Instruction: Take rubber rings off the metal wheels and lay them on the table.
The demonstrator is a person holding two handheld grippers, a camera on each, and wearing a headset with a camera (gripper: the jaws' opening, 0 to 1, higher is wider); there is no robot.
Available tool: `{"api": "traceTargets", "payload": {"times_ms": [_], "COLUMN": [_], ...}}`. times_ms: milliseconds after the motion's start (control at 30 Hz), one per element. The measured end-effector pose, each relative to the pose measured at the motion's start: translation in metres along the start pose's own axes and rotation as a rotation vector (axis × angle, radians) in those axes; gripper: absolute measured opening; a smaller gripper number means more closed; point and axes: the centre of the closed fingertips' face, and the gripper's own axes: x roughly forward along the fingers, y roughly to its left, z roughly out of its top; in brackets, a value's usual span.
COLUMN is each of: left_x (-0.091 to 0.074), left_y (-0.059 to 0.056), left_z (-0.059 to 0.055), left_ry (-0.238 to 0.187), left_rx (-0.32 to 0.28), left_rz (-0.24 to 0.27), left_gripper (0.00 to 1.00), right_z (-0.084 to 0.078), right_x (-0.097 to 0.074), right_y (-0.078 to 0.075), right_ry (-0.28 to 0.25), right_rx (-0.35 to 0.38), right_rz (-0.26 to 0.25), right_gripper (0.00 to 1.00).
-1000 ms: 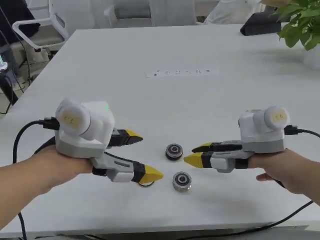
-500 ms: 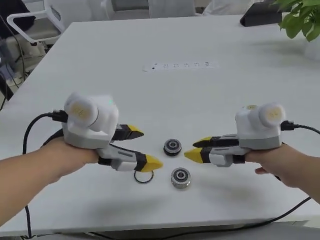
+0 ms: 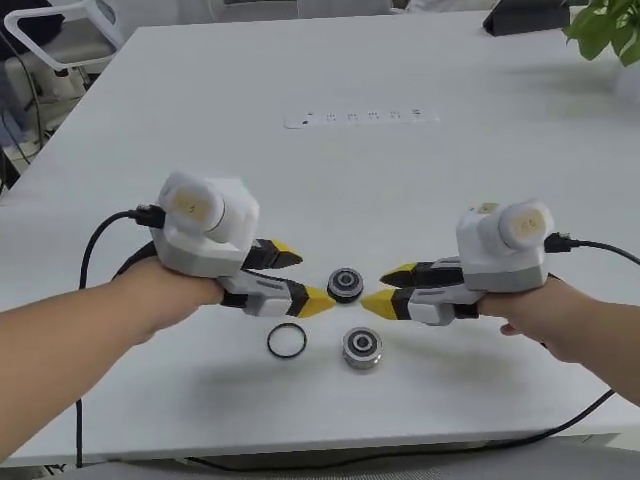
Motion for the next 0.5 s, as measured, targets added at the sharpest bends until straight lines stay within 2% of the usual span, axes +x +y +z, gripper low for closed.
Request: {"api": "traceTargets", "payload": {"times_ms": [200,367,500], "left_x": [0.014,0.023,0.030], "left_y": [-0.003,-0.004,-0.003], "left_z": [0.001,0.005,0.004], "left_ry": [0.014,0.006,0.012], "left_rx": [-0.013,-0.035,-0.041], "left_rz": [-0.020,-0.029,-0.037], "left_gripper": [0.36,0.32,0.30], "right_z": [0.000,-0.002,-0.003], "right_x": [0.001,0.001,0.002], "right_y": [-0.002,-0.003,-0.005], "right_ry": [-0.001,0.004,0.004], "right_rx": [0.000,-0.002,0.004], "right_rz": [-0.005,-0.006,-0.007], "right_gripper": [0.29,0.29,0.29]}}
